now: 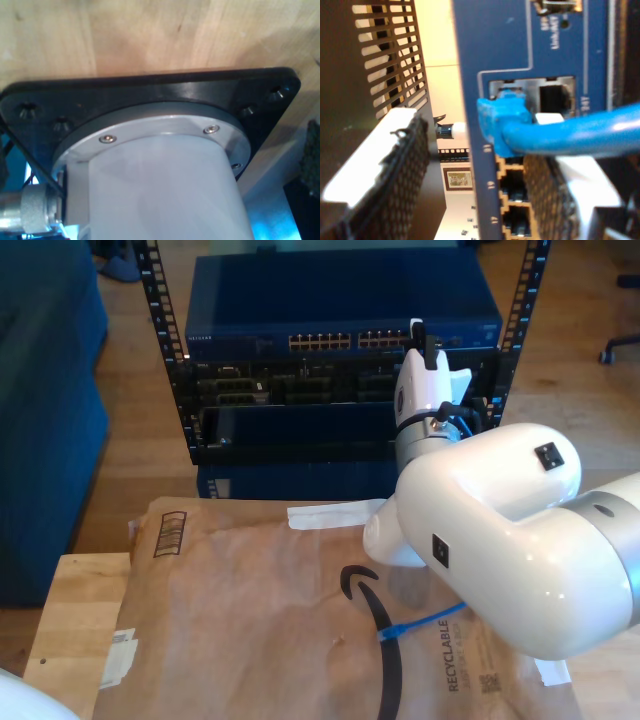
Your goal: Grab the cable and plug it in
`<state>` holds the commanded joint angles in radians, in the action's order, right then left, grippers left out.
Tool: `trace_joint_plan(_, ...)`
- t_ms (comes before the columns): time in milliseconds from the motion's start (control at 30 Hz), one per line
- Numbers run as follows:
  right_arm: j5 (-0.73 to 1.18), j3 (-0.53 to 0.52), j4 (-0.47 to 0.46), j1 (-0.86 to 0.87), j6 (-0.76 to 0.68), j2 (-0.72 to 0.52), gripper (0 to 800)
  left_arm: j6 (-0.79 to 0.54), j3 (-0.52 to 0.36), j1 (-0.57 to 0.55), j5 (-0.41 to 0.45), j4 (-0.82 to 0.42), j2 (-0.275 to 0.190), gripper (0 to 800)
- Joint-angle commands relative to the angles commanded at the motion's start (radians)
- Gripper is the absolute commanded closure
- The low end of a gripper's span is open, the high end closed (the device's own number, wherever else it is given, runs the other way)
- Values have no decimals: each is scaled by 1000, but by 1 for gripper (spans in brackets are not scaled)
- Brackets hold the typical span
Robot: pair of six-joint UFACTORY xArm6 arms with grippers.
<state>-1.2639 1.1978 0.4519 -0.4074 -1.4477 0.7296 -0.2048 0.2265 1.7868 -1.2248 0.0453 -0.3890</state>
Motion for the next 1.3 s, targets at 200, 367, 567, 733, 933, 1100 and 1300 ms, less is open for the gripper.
trace_joint_plan(200,-2,-80,2,2,0,-38,508,0,0,0,0,0,0,1)
trace_joint_plan(367,-3,-80,2,0,0,-40,622,0,0,0,0,0,0,1)
trace_joint_plan(567,-3,-71,2,2,-2,-35,771,0,0,0,0,0,0,1)
trace_joint_plan(733,0,-52,2,3,-2,-26,790,0,0,0,0,0,0,1)
trace_joint_plan(933,9,-52,3,5,-2,-23,781,0,0,0,0,0,0,1)
trace_joint_plan(1100,23,-66,-8,6,0,-61,524,0,0,0,0,0,0,1)
trace_joint_plan(1300,89,-230,-55,8,0,-201,425,0,0,0,0,0,0,1)
